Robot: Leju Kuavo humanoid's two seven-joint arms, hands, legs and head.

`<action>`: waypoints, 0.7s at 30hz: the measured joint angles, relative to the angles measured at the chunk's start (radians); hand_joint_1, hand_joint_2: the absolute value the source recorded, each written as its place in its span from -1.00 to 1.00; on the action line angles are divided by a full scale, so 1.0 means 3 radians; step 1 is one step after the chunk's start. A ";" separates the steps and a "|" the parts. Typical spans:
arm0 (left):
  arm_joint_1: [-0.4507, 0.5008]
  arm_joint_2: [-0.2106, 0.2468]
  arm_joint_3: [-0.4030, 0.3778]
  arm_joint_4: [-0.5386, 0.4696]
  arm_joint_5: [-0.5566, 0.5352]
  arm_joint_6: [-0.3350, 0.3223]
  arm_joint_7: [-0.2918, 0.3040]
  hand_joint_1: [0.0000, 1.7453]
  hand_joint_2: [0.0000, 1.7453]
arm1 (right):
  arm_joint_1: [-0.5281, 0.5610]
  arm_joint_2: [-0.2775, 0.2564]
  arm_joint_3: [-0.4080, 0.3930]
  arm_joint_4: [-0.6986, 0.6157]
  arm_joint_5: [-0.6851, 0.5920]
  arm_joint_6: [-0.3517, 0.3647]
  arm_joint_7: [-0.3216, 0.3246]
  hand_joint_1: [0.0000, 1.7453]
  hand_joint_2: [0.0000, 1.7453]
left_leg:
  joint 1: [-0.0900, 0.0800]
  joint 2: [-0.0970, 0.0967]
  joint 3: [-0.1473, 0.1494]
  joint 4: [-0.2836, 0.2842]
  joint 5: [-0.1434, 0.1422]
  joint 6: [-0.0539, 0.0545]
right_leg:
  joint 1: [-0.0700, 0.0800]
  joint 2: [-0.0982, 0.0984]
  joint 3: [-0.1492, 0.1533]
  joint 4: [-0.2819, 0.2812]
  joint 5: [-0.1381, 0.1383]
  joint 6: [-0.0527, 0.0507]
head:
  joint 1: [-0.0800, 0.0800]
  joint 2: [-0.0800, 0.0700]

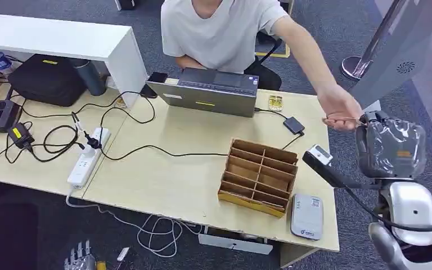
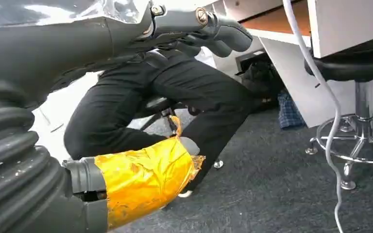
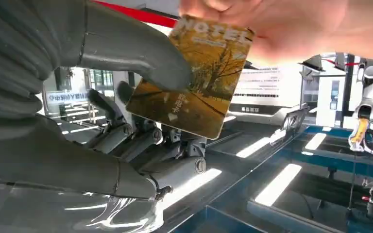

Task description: Pass the card to the sensor for recognition and then transmit it.

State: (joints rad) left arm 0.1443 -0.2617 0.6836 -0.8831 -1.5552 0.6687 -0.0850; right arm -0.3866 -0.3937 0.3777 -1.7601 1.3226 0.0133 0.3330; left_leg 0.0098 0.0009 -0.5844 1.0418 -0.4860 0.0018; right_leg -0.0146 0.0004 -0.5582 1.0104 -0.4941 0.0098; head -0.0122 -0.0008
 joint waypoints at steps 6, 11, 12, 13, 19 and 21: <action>-0.0091 0.0027 -0.0055 0.0228 0.0042 0.0000 0.0225 -1.00 1.00 | 0.0006 0.0000 0.0001 0.0041 -0.0051 -0.0103 -0.0032 1.00 1.00 | 0.0000 0.0000 0.0000 0.0001 0.0000 0.0000 | 0.0000 -0.0001 0.0000 0.0000 0.0000 0.0000 | 0.0000 0.0000; -0.0089 0.0023 -0.0008 0.0245 0.0050 0.0001 0.0036 -1.00 1.00 | 0.0188 -0.0003 -0.0041 -0.0012 -0.0080 -0.0300 -0.0079 1.00 1.00 | 0.0000 -0.0001 0.0000 0.0002 0.0000 0.0000 | 0.0000 -0.0002 0.0000 0.0000 0.0000 0.0000 | 0.0001 0.0000; -0.0087 0.0016 0.0019 0.0245 0.0046 0.0001 -0.0008 -1.00 1.00 | 0.0256 -0.0013 -0.0067 -0.0040 -0.0080 -0.0352 -0.0106 1.00 1.00 | 0.0000 -0.0001 0.0000 0.0002 -0.0001 0.0000 | 0.0000 -0.0002 -0.0001 -0.0001 0.0000 0.0000 | -0.0001 0.0000; -0.0086 0.0014 0.0057 0.0245 0.0041 0.0001 -0.0047 -1.00 1.00 | 0.0336 -0.0033 -0.0104 -0.0075 -0.0080 -0.0419 -0.0136 1.00 1.00 | 0.0000 -0.0001 -0.0001 0.0002 -0.0002 0.0003 | 0.0000 -0.0003 0.0000 -0.0001 -0.0001 0.0001 | 0.0000 0.0000; -0.0071 -0.0011 0.0321 0.0245 0.0018 0.0001 -0.0220 -1.00 1.00 | 0.0900 -0.0118 -0.0346 -0.0249 -0.0065 -0.0763 -0.0285 1.00 1.00 | 0.0000 -0.0001 -0.0002 0.0001 -0.0006 0.0003 | 0.0000 -0.0002 -0.0002 -0.0003 -0.0002 0.0001 | 0.0000 0.0000; -0.0068 -0.0020 0.0411 0.0244 0.0001 0.0001 -0.0244 -1.00 1.00 | 0.1114 -0.0132 -0.0439 -0.0309 -0.0029 -0.0842 -0.0322 1.00 1.00 | 0.0000 -0.0001 -0.0002 0.0001 -0.0007 0.0003 | 0.0000 -0.0002 -0.0002 -0.0004 -0.0003 0.0002 | 0.0000 0.0000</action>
State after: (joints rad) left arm 0.1238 -0.2678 0.8069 -0.8099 -1.5549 0.6691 -0.1583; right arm -0.0523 -0.4334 0.2460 -1.8529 1.3138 -0.2392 0.2365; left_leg 0.0098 0.0007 -0.5850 1.0421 -0.4879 0.0026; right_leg -0.0146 -0.0004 -0.5589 1.0094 -0.4949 0.0103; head -0.0122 -0.0008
